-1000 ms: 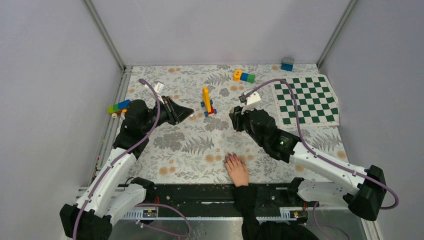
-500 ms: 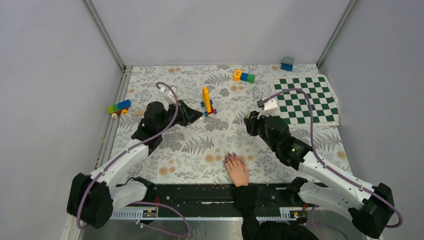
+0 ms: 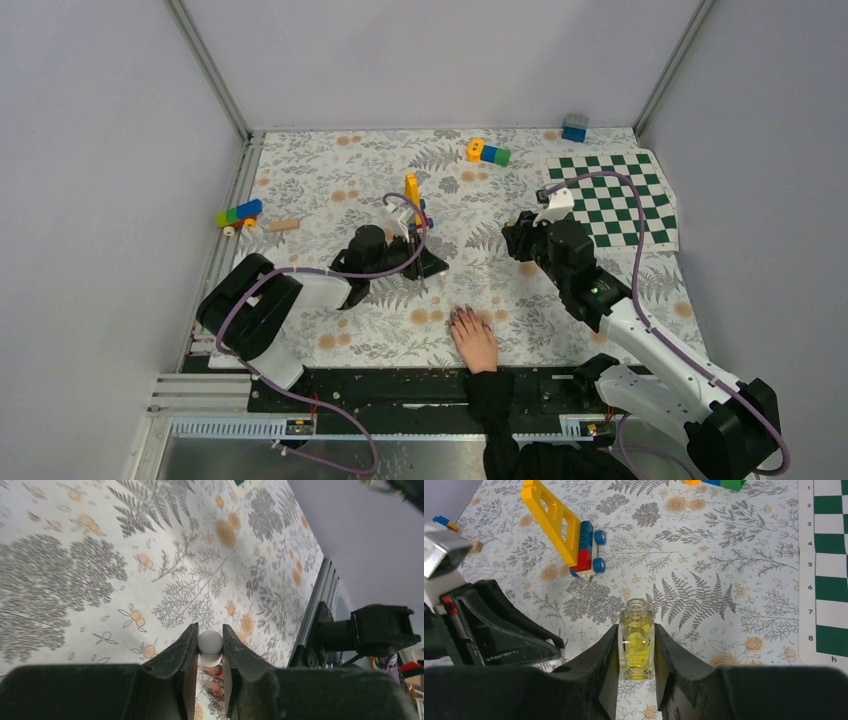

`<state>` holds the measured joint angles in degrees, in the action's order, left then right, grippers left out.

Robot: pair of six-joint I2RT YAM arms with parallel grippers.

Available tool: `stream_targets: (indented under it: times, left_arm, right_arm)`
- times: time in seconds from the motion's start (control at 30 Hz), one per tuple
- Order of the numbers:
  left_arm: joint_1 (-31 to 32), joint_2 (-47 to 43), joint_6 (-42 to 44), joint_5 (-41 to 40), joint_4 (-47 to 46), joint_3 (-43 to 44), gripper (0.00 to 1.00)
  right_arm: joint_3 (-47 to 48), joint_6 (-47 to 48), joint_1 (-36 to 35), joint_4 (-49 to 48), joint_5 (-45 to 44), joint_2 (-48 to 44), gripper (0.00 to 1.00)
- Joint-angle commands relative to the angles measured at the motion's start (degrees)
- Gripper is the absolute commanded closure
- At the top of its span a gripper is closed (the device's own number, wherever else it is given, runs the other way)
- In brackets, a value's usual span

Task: Paint the nails
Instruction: Paint the nail polish on the nail.

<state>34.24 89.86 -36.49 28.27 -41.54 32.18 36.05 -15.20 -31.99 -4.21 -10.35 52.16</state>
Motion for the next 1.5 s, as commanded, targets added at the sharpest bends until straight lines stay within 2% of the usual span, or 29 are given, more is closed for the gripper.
stream_targets:
  times: [0.0, 0.4, 0.83, 1.47]
  left_arm:
    - [2.76, 2.99, 1.2, 0.84, -14.4, -1.52, 1.0]
    - [5.88, 7.29, 3.16, -1.2, -17.82, -4.28, 1.0]
    - [8.69, 5.27, 2.52, -2.19, -18.59, -8.78, 1.0]
    - [9.53, 7.66, 2.28, -4.21, -20.97, -8.2, 1.0]
  right_arm:
    - [-0.02, -0.82, 1.34, -4.32, 3.29, 0.47, 1.0]
    - [-0.85, -2.47, 2.0, -5.88, 4.94, 1.14, 1.0]
    - [-1.11, -2.65, 2.17, -6.42, 5.18, 1.6, 1.0]
    - [-0.72, -3.05, 2.27, -6.55, 6.28, 2.8, 1.0]
